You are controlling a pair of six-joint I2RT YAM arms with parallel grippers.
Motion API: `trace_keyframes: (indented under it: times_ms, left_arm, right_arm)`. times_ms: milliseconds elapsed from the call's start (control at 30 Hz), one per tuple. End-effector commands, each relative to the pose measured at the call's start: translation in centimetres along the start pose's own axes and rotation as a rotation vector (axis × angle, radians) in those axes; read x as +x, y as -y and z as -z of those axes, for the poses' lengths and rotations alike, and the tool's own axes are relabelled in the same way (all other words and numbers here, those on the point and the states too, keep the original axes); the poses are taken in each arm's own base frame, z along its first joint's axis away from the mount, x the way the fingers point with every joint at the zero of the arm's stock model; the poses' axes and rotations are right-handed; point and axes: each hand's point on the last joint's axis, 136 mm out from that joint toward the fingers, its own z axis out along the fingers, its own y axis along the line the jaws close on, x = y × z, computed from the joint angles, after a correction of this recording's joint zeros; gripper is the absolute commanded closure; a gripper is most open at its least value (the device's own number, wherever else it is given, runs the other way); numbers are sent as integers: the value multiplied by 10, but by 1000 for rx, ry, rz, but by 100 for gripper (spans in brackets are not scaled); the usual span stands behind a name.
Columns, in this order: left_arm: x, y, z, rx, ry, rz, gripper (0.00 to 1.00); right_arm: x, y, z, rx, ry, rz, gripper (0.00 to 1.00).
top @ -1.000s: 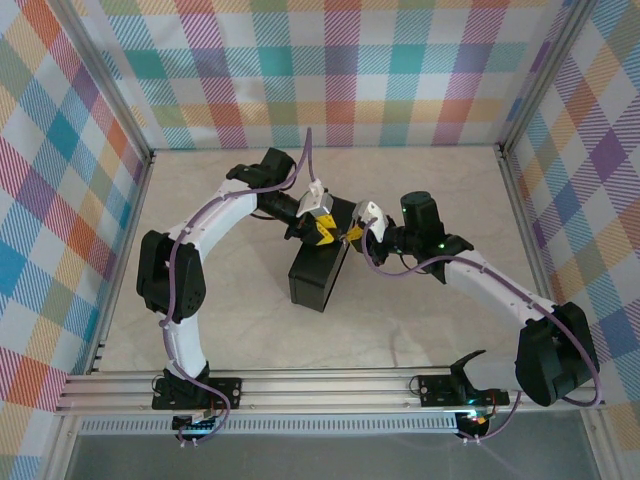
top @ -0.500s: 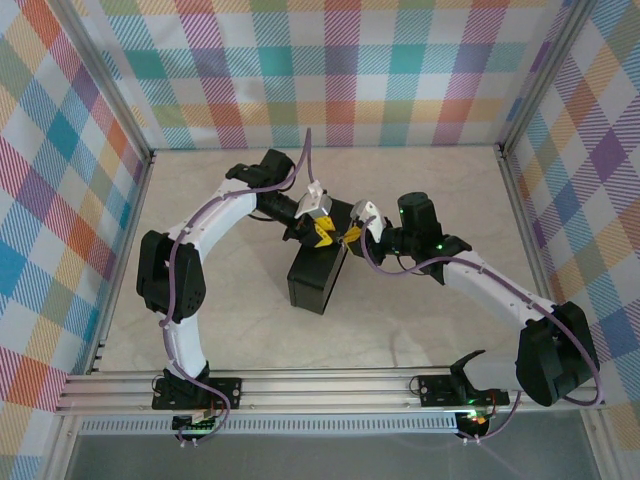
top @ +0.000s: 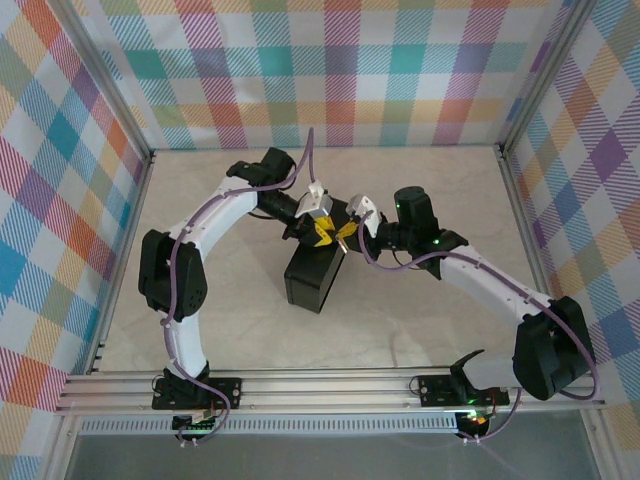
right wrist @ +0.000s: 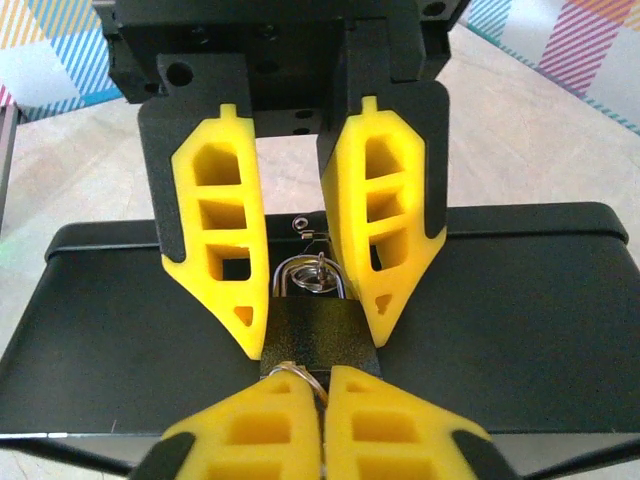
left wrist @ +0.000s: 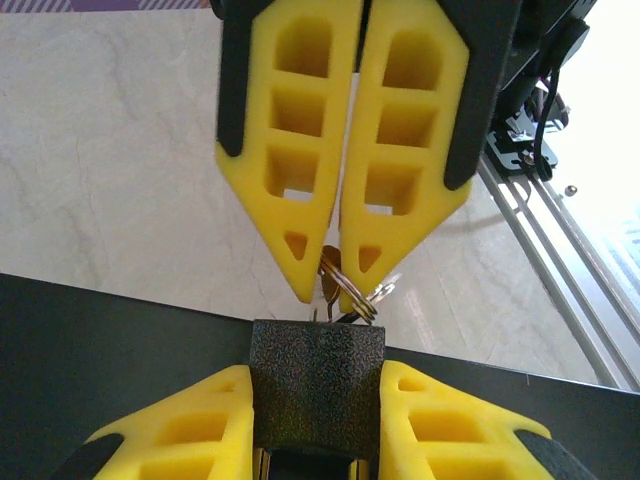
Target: Unlock the padlock with the key
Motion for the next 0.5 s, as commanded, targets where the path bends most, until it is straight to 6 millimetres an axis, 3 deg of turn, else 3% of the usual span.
trace_keyframes:
  times_ms: [0, 133, 233, 333, 467]
  left_arm:
    - [-31, 8, 0, 38, 100, -65, 90]
    - [-31, 4, 0, 17, 102, -65, 89]
    - [-29, -1, -1, -28, 93, -75, 87]
    - [-28, -2, 0, -43, 85, -69, 72]
    - [-28, -3, 1, -46, 69, -55, 60]
  right_arm:
    - [-24, -5, 0, -35, 57, 64, 100]
    - [-15, -7, -1, -41, 34, -13, 100]
    - [-10, -6, -3, -51, 16, -175, 100]
    - [-5, -10, -2, -69, 4, -354, 100]
    - [11, -12, 3, -34, -16, -421, 98]
